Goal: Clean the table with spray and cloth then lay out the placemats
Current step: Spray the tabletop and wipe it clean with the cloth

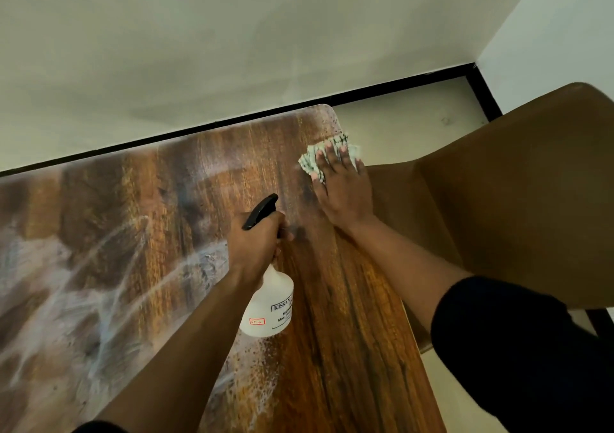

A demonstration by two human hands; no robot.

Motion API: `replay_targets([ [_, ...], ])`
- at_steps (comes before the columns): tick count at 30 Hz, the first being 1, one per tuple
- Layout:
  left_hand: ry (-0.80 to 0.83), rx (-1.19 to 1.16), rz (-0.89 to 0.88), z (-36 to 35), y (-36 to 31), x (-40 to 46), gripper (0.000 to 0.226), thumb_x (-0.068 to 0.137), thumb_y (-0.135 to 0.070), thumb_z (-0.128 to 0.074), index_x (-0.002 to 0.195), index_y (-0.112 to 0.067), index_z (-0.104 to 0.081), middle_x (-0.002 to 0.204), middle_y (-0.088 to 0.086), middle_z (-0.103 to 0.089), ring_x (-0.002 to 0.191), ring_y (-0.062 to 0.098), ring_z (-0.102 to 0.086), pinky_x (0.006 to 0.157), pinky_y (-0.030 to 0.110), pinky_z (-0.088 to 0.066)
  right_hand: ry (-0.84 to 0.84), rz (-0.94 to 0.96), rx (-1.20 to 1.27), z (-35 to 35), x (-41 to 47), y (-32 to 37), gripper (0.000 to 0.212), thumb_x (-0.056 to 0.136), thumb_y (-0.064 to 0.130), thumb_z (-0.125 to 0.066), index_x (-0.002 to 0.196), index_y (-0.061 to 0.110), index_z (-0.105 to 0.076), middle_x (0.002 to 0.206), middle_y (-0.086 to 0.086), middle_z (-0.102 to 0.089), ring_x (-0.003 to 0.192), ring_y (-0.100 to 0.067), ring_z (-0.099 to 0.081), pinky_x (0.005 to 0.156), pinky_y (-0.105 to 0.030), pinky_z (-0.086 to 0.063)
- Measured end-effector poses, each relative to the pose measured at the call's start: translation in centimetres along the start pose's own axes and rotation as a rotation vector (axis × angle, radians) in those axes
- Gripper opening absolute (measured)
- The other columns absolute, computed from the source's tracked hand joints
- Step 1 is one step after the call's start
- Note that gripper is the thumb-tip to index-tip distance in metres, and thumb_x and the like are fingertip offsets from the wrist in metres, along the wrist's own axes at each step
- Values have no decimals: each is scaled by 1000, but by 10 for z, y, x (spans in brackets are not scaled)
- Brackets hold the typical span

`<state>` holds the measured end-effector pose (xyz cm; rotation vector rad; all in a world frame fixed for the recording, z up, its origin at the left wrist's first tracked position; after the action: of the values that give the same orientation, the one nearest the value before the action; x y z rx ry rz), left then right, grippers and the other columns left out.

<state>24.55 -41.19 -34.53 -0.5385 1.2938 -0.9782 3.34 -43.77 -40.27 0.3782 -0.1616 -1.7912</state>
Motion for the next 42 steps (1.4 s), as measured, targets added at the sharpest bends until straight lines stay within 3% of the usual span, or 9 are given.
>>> replay_targets([
  [7,1,15,-23,1,0,-2,20,99,-7,-63,82,-3,-72,76,24,-74,40,12,-50,48,30,-41,22,86,-68,-15,-88,-3,71,105,59,-1,165,22,-12,173,-3,-6,160,-25,3,128,-51,-7],
  [12,21,0,-34,-3,0,2,18,100,-6,-62,87,3,-72,76,23,-74,41,11,-51,44,27,-42,14,59,-95,-9,-31,-4,65,107,50,-21,165,22,-15,172,-4,-9,159,-28,-1,127,-53,-11],
  [18,34,-45,22,-7,-3,7,20,98,-7,-64,83,4,-72,75,22,-75,40,17,-45,41,28,-39,24,-23,-62,9,73,1,65,108,47,-32,165,24,-13,173,-2,-2,159,-28,2,128,-51,-5],
  [22,47,-39,17,-6,-9,8,21,98,-7,-63,80,1,-72,71,15,-76,40,16,-46,40,25,-39,17,-23,-67,11,84,5,65,108,44,-34,165,24,-12,173,-1,-1,159,-28,3,128,-50,-4],
  [25,44,-41,17,-4,-12,9,21,98,-7,-64,80,0,-72,68,13,-74,40,16,-46,40,26,-39,19,-3,-56,6,60,3,63,108,45,-31,165,24,-14,173,-2,-4,159,-27,1,128,-50,-4],
  [29,59,-32,-7,-2,-15,12,23,96,-6,-63,75,-3,-71,73,21,-73,41,15,-47,41,27,-39,10,19,-45,-1,-4,0,68,104,53,-10,165,23,-17,172,-3,-10,160,-27,-2,128,-53,-10],
  [34,72,-45,7,-2,-12,20,21,97,-6,-64,77,-4,-71,72,15,-75,40,14,-47,40,24,-40,17,52,-68,-12,-56,-5,69,105,57,-4,165,24,-11,173,-1,-4,160,-25,4,129,-51,-5],
  [42,43,-43,1,5,-13,24,18,98,-7,-64,84,1,-72,74,20,-75,40,15,-47,39,25,-39,-5,18,-83,-7,51,-8,67,107,52,-23,165,27,-2,173,-1,8,159,-27,12,128,-51,1],
])
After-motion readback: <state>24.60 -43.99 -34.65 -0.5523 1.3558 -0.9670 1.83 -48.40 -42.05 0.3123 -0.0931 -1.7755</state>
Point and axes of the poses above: each hand's wrist, its own x-axis towards the middle knuckle, its own z-axis out of the back of the hand, y = z × x, the point moved 7 cm from there along x, towards the middle knuckle
